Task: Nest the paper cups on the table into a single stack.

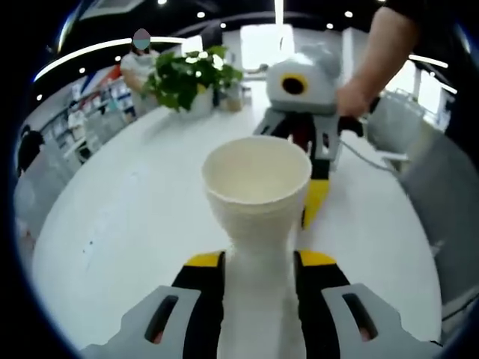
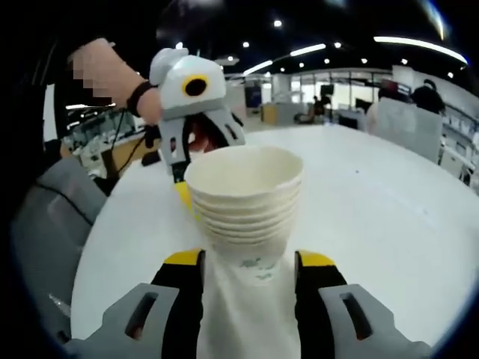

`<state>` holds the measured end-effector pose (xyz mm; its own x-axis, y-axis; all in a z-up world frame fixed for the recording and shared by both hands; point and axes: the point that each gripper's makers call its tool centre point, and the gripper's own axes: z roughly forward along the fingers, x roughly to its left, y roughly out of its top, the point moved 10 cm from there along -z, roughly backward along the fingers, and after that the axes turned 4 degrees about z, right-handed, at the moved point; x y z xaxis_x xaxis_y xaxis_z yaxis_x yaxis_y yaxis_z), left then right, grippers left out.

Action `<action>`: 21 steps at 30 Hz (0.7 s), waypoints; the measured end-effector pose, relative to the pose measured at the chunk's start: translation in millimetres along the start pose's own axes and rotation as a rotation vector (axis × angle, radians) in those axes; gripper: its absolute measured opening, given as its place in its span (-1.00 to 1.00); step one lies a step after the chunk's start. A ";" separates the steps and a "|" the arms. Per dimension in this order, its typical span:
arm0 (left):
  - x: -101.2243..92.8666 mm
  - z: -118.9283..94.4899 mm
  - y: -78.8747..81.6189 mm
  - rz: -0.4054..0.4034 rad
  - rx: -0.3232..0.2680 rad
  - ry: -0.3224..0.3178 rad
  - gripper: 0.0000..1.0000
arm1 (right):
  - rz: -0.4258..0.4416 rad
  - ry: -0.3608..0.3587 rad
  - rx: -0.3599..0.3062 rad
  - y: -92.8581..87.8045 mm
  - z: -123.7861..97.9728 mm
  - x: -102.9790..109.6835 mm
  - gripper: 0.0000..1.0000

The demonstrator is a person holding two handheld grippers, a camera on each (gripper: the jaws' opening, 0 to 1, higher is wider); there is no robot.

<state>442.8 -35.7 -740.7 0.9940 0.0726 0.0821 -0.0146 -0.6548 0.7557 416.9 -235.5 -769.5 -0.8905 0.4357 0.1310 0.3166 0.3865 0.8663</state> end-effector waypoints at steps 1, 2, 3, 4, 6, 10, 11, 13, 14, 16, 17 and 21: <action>-0.7 -0.9 -0.4 -0.001 0.001 0.001 -0.22 | 0.001 0.000 0.000 -0.6 -1.8 0.7 -0.09; -3.2 -4.6 -1.7 -0.010 0.001 0.007 -0.19 | 0.005 -0.001 0.002 -1.5 -5.2 2.9 -0.08; -5.0 -7.7 -2.2 -0.018 0.001 0.013 -0.15 | 0.007 -0.004 0.006 -2.0 -7.7 4.6 -0.08; -7.1 -12.3 -3.0 -0.029 0.001 0.027 -0.10 | 0.006 -0.007 0.005 -3.0 -12.2 7.4 -0.07; -12.9 -20.5 -3.6 -0.051 -0.007 0.046 -0.05 | 0.012 -0.016 0.004 -3.6 -18.5 10.8 -0.07; -23.4 -36.8 -2.8 -0.126 -0.025 0.104 0.05 | 0.036 -0.040 -0.014 -3.2 -35.1 23.0 -0.03; -27.1 -43.2 -1.5 -0.128 -0.033 0.123 0.06 | 0.057 -0.042 -0.036 -1.8 -41.2 28.3 -0.01; -32.8 -54.2 2.2 -0.168 -0.071 0.177 0.07 | 0.045 -0.048 -0.035 -1.1 -50.9 37.1 0.03; -36.1 -59.5 4.0 -0.185 -0.089 0.191 0.09 | 0.039 -0.051 -0.031 0.0 -55.3 42.0 0.04; -42.3 -70.9 6.3 -0.209 -0.120 0.235 0.09 | 0.030 -0.056 -0.042 2.6 -66.4 51.3 0.04; -45.8 -75.4 6.8 -0.234 -0.135 0.249 0.12 | 0.026 -0.062 -0.049 3.6 -71.1 54.8 0.04; -64.3 -96.0 10.0 -0.304 -0.194 0.321 0.17 | 0.038 -0.115 -0.079 4.6 -94.8 67.2 0.04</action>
<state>368.3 25.3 -676.0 0.8731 0.4874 0.0113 0.2215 -0.4173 0.8814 327.5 -281.5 -711.0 -0.8335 0.5409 0.1124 0.3186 0.3044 0.8977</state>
